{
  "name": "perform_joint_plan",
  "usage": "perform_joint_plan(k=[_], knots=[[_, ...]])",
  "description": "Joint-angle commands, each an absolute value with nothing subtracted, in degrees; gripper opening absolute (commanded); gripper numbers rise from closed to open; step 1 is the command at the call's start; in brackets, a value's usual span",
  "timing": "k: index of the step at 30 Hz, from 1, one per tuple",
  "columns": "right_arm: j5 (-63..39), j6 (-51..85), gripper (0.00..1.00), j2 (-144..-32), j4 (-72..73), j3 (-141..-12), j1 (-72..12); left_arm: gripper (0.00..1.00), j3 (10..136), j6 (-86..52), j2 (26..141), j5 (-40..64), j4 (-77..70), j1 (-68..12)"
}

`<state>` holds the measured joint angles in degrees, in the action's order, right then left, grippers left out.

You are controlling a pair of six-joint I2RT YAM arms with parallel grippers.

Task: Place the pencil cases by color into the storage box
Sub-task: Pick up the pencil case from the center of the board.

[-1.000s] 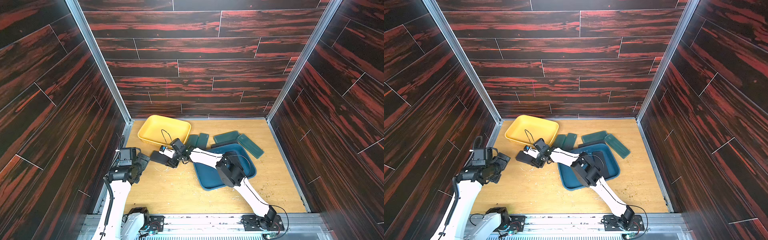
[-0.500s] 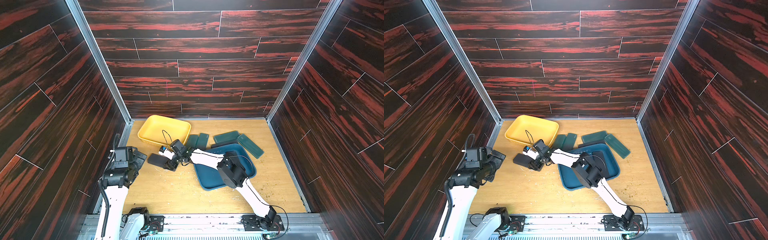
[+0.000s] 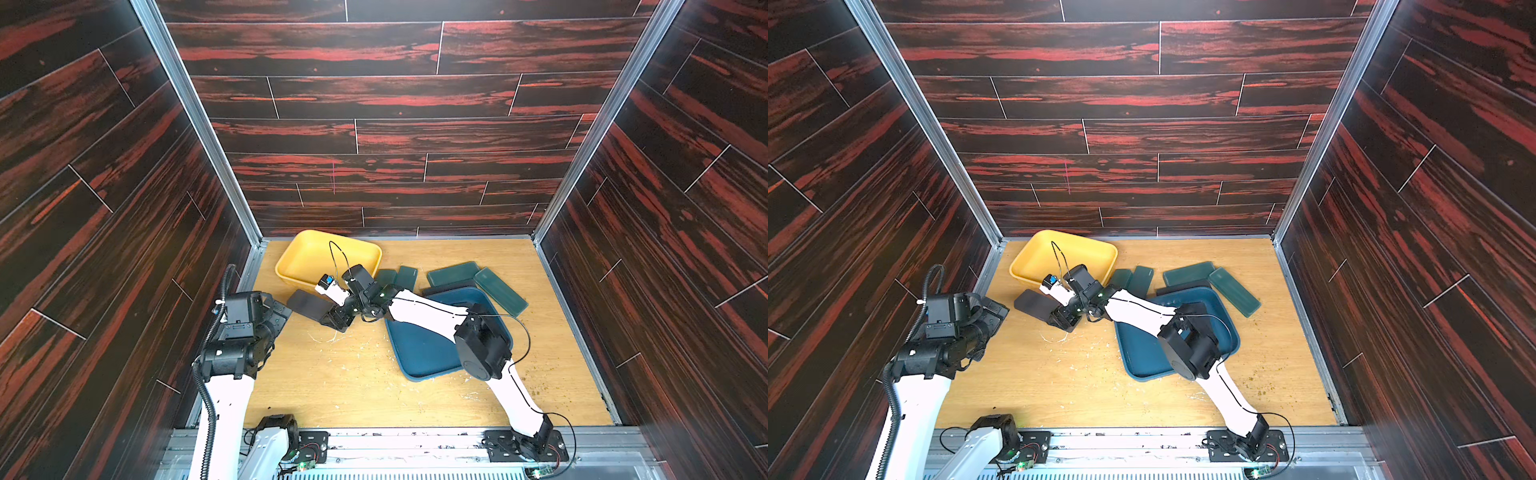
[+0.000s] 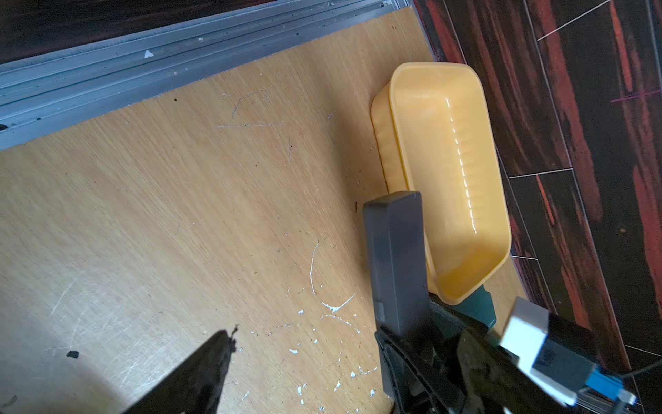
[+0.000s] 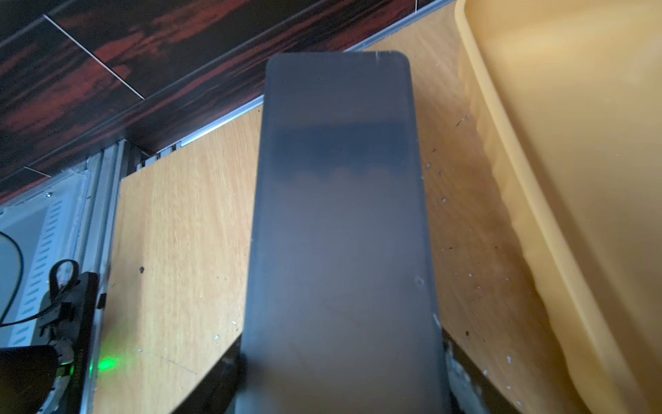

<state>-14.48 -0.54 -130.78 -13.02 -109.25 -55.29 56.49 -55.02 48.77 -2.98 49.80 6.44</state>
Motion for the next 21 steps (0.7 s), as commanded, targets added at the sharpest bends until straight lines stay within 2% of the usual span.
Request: perform_joint_plan(k=[1,12,21], knots=[[-11.6,0.1,0.54,-126.0,-12.9,-108.1,-55.5,0.98,58.5,-52.1,50.7,-1.7,49.4,6.8],[-4.8,2.6,0.54,-116.2,-11.0,-98.4,-52.2,0.96,60.0,-48.4,55.9,3.6,45.2,5.1],[-0.7,6.0,0.54,-104.4,-9.7,-85.0,-47.4,0.96,60.6,-47.9,59.8,-2.7,42.2,-6.4]])
